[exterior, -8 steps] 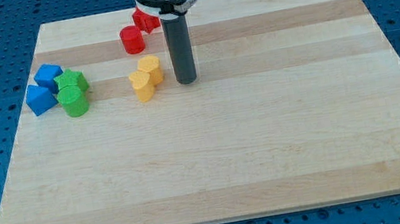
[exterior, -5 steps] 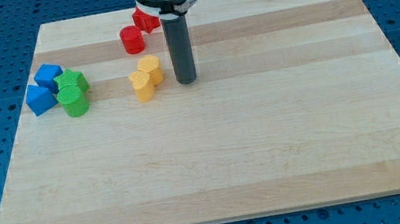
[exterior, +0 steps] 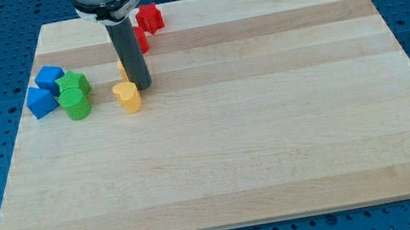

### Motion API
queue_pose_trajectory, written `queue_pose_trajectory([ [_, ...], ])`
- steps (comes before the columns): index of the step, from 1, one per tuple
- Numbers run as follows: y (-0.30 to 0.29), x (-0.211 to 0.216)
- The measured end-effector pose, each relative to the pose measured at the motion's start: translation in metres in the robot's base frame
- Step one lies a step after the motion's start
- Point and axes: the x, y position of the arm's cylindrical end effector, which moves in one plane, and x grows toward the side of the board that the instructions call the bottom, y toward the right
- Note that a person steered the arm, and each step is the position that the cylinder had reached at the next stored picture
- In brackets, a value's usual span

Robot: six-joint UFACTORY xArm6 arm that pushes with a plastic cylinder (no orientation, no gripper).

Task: Move the yellow hexagon into the green star

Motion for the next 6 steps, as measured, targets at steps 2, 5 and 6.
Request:
queue_pose_trajectory([
  [2,0.005,-0.023],
  [5,-0.043,-0.063],
  [6,-0.052,-0.044],
])
